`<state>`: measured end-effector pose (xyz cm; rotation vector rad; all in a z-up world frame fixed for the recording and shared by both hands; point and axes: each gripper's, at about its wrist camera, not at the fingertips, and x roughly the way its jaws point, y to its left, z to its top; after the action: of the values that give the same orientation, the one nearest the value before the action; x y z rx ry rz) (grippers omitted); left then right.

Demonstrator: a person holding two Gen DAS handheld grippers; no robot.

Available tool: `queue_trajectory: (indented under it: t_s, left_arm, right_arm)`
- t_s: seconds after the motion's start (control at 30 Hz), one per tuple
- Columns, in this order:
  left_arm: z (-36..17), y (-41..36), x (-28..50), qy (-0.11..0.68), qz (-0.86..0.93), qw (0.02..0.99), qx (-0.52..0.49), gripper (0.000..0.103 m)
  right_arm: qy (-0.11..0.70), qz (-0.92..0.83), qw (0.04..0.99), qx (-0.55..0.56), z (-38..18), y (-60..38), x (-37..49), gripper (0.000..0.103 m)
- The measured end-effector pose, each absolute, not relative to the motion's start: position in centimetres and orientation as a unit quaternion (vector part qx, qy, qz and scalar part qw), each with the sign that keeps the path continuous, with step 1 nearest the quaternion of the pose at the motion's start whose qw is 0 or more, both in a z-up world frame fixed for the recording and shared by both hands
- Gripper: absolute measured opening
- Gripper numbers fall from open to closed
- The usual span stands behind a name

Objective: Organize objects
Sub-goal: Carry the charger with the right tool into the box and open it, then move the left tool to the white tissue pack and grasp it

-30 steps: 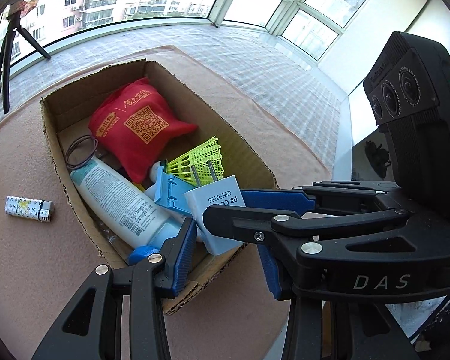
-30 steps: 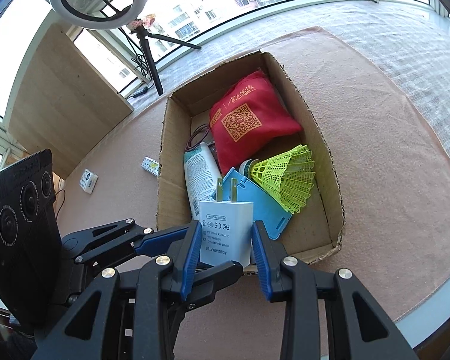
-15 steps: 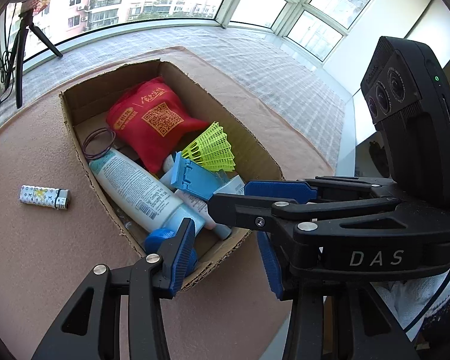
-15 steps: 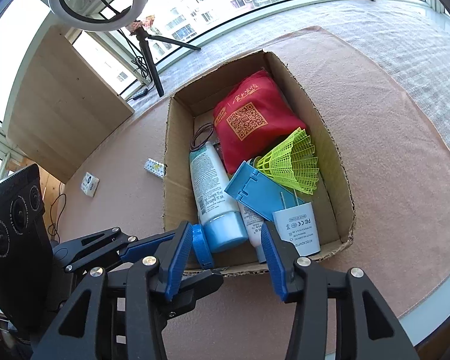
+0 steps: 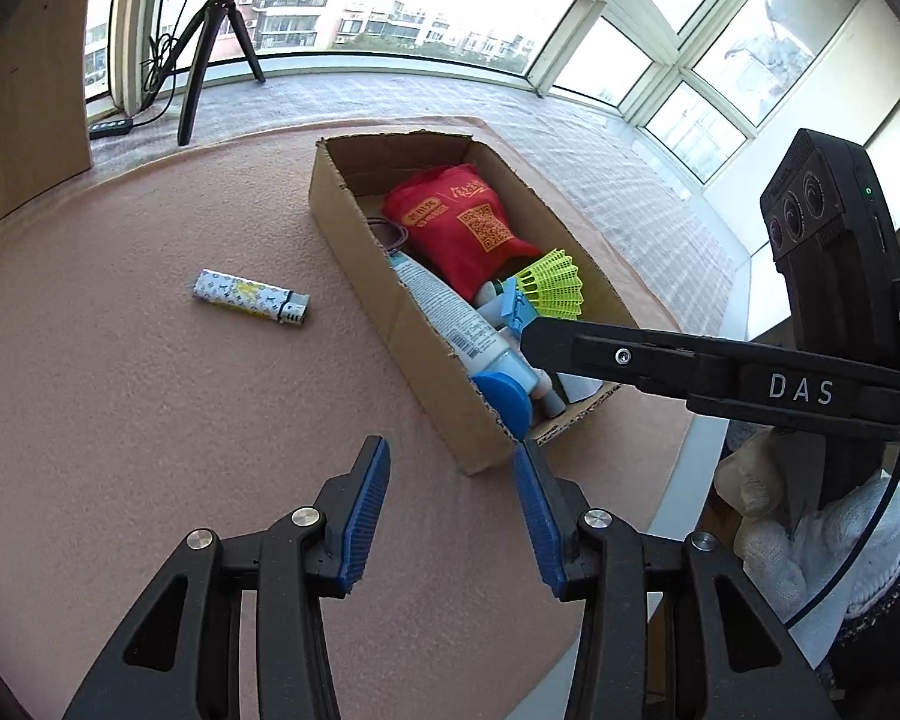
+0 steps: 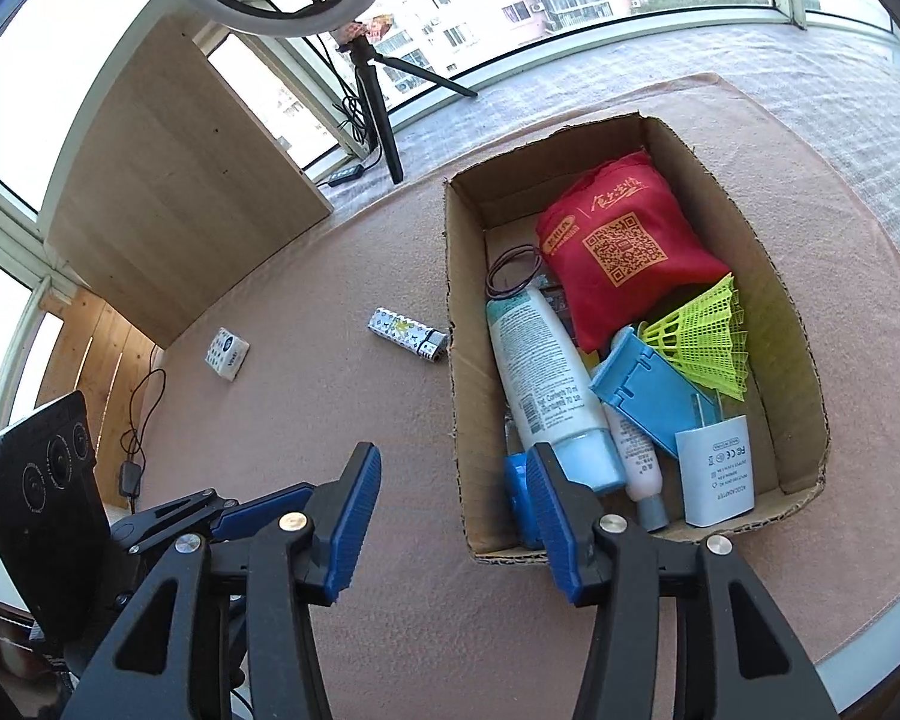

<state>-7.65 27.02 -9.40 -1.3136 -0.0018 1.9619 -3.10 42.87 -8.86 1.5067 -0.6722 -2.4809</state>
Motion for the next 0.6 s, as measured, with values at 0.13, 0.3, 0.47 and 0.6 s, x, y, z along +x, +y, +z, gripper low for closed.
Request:
queue_trajectory:
  t_s: [0.13, 0.3, 0.47, 0.6]
  left_arm:
    - [-9.0, 22.9, -8.0, -0.014, 0.783, 0.348, -0.515, 0.047]
    - [-7.8, 17.7, -8.9, -0.038, 0.802, 0.313, -0.507, 0.047]
    - [-5.2, 12.8, -10.6, -0.044, 0.827, 0.279, -0.487, 0.047]
    - [-2.8, 9.2, -12.8, -0.039, 0.849, 0.248, -0.464, 0.047]
  right_arm:
    - [-0.213, -0.828, 0.107, 0.507, -8.6, 40.1, -4.2, 0.047]
    - [-0.189, -0.828, 0.143, 0.509, -7.5, 36.3, -5.7, 0.047]
    - [-0.159, -0.833, 0.178, 0.499, -5.1, 32.5, -7.9, 0.047]
    - [-0.125, -0.844, 0.198, 0.482, -2.7, 29.7, -10.2, 0.047]
